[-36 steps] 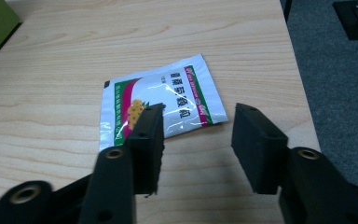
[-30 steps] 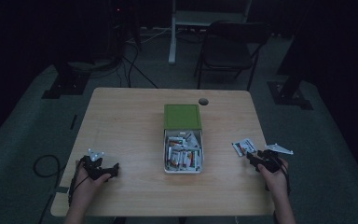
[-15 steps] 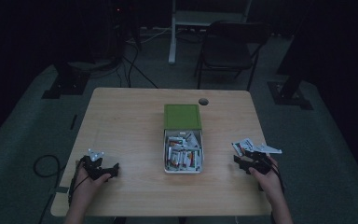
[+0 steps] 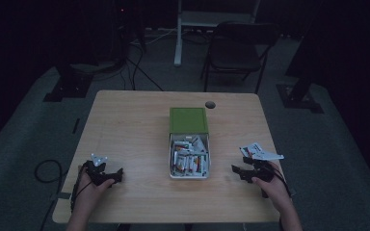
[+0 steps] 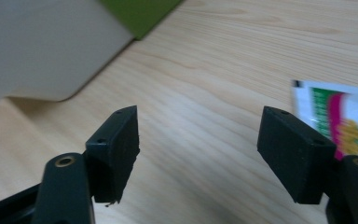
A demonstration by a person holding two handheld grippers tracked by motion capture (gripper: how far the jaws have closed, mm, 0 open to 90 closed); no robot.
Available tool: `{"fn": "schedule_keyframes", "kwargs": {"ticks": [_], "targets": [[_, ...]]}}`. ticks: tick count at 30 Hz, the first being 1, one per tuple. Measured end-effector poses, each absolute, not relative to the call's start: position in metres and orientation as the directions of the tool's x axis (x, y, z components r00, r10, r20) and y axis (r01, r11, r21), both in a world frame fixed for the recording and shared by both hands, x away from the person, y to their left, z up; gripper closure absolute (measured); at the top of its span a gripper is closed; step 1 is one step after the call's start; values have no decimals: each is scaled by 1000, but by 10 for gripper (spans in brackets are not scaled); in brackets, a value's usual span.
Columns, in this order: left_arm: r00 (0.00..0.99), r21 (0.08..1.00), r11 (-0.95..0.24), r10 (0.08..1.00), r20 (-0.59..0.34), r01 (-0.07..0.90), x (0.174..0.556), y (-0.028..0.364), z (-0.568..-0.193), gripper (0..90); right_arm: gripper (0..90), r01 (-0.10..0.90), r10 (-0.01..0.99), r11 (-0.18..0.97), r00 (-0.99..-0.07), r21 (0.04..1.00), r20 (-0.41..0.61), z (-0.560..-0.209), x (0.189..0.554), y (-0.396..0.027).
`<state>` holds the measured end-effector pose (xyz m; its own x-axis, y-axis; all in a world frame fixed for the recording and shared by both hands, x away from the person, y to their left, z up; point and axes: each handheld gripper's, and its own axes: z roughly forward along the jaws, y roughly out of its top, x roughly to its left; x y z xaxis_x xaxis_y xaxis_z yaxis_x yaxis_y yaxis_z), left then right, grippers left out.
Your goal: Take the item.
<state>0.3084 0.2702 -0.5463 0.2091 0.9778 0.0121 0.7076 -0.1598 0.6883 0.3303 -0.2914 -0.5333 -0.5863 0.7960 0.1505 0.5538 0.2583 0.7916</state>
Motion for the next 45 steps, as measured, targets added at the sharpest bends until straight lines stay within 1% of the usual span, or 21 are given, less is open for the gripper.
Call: {"fn": "schedule_keyframes", "kwargs": {"ticks": [9, 14, 17, 20, 26, 31, 32, 36, 38, 42, 45], "targets": [[209, 688, -160, 978, 12, 708, 308, 270, -546, 23, 255, 499, 693, 305, -701, 811, 170, -532, 325, -279], [209, 688, -160, 978, 12, 708, 308, 270, -546, 23, 226, 452, 644, 336, -750, 826, 148, -532, 323, -275], [209, 688, -160, 978, 12, 708, 308, 270, -546, 24, 223, 443, 627, 354, -766, 824, 142, -534, 323, -272], [209, 688, -160, 978, 12, 708, 308, 270, -546, 24, 195, 433, 606, 373, -784, 821, 138, -536, 322, -269], [209, 688, -160, 978, 12, 708, 308, 270, -546, 24, 195, 431, 586, 412, -800, 803, 129, -541, 320, -265], [214, 692, -156, 977, 1, 705, 308, 272, -546, 31, 194, 373, 537, 486, -841, 790, 67, -545, 316, -260], [214, 692, -156, 977, 1, 705, 308, 272, -546, 30, 194, 373, 537, 486, -841, 790, 67, -545, 316, -260], [221, 687, -168, 975, 11, 706, 308, 272, -546, 30, 138, 322, 469, 553, -883, 768, 32, -548, 310, -255], [221, 688, -169, 975, 11, 706, 308, 272, -546, 30, 139, 319, 465, 564, -885, 762, 26, -548, 309, -254], [221, 687, -169, 975, 13, 707, 308, 272, -546, 30, 127, 303, 439, 621, -898, 723, -1, -550, 309, -249], [219, 687, -167, 976, 12, 707, 308, 272, -546, 30, 127, 305, 440, 620, -898, 723, 1, -550, 309, -248]]}}
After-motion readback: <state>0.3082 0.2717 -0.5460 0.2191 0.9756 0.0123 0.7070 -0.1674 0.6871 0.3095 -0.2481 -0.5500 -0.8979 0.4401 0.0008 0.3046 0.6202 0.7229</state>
